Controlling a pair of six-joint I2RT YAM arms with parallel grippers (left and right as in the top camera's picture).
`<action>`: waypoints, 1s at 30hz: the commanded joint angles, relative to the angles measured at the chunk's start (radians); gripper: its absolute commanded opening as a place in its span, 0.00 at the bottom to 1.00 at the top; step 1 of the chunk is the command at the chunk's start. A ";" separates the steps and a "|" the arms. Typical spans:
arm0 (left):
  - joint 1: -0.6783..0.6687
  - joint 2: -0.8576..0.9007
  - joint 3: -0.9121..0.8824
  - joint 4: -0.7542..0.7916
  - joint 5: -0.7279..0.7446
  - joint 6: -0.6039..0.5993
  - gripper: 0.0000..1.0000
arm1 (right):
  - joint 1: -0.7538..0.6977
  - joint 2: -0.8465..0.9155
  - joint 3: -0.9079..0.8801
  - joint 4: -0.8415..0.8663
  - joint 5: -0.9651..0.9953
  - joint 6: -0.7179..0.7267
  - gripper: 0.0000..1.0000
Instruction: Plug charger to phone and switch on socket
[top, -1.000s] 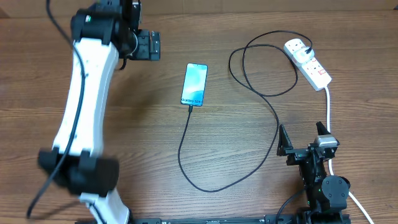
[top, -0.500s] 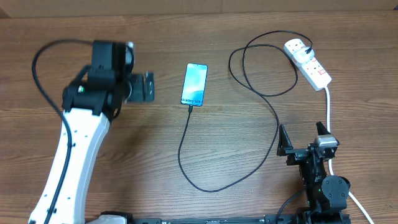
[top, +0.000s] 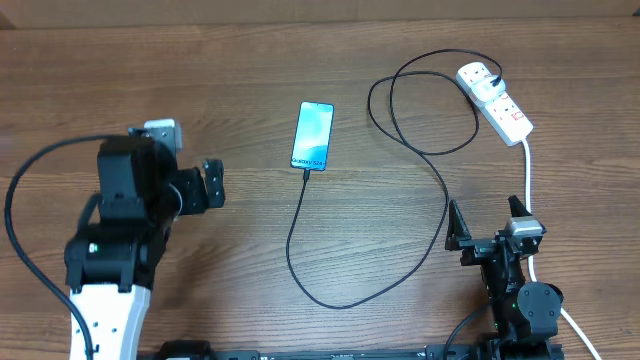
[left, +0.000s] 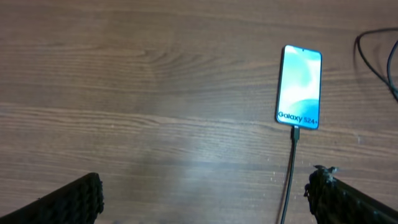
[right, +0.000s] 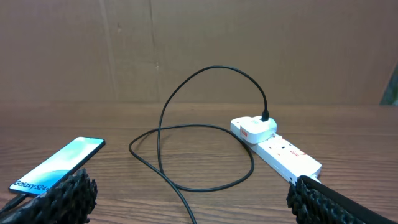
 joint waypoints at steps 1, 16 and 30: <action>0.033 -0.058 -0.087 0.060 0.095 0.032 1.00 | 0.005 -0.010 -0.010 0.006 0.005 -0.005 1.00; 0.049 -0.402 -0.365 0.220 0.137 0.079 1.00 | 0.005 -0.010 -0.010 0.006 0.005 -0.005 1.00; 0.048 -0.751 -0.657 0.431 0.137 0.078 1.00 | 0.005 -0.010 -0.010 0.006 0.005 -0.005 1.00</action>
